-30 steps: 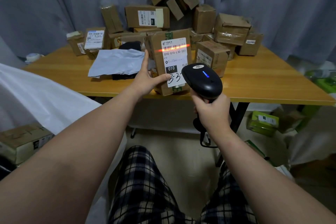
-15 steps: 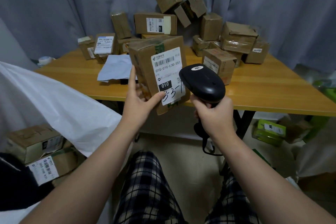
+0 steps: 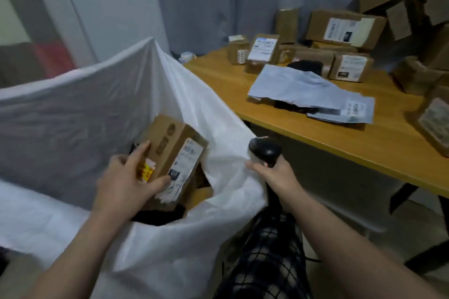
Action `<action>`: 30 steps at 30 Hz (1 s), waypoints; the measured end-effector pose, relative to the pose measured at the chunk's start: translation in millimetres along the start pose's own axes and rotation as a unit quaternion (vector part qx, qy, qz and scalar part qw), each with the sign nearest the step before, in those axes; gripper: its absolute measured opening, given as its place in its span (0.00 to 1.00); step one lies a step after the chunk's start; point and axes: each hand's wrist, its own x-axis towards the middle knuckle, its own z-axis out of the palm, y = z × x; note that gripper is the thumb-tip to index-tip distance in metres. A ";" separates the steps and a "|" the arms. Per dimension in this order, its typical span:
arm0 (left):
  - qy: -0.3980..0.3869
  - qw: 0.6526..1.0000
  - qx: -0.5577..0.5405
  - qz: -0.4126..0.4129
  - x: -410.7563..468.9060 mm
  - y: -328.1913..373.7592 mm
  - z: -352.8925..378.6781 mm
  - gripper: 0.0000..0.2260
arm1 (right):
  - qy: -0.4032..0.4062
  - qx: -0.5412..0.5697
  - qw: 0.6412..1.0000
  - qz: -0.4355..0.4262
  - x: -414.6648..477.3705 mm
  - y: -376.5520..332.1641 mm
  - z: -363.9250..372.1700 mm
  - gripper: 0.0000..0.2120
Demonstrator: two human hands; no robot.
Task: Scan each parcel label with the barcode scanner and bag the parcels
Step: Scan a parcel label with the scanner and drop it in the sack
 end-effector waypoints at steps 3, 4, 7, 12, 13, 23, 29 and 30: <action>-0.032 0.979 0.177 -0.094 -23.9 -54.6 -4.9 0.37 | -0.042 0.043 0.995 0.082 14.6 17.0 36.6 0.34; -0.045 0.970 0.206 -0.121 -31.5 -69.2 -6.6 0.36 | -0.047 0.029 0.993 0.101 14.8 17.5 49.0 0.31; -0.057 0.961 0.215 -0.163 -42.7 -87.5 -19.1 0.35 | -0.060 0.035 0.987 0.148 10.2 2.2 79.9 0.10; -0.011 0.951 0.276 -0.140 -16.2 -64.2 -48.3 0.36 | -0.116 0.105 0.981 0.117 -11.8 -76.8 121.6 0.10; 0.006 0.952 0.276 -0.129 -7.5 -57.6 -55.6 0.36 | -0.129 0.106 0.981 0.096 -20.3 -92.0 126.1 0.10; -0.043 0.958 0.272 -0.080 22.3 -51.2 -59.3 0.37 | -0.105 0.235 0.961 0.102 -55.6 -72.7 98.6 0.10; -0.085 0.950 0.283 -0.106 10.5 -65.1 -45.8 0.36 | -0.101 0.205 0.972 0.052 -52.8 -74.1 96.9 0.12; -0.094 0.947 0.287 -0.112 9.1 -66.1 -44.6 0.36 | -0.098 0.201 0.973 0.051 -51.3 -72.8 96.7 0.12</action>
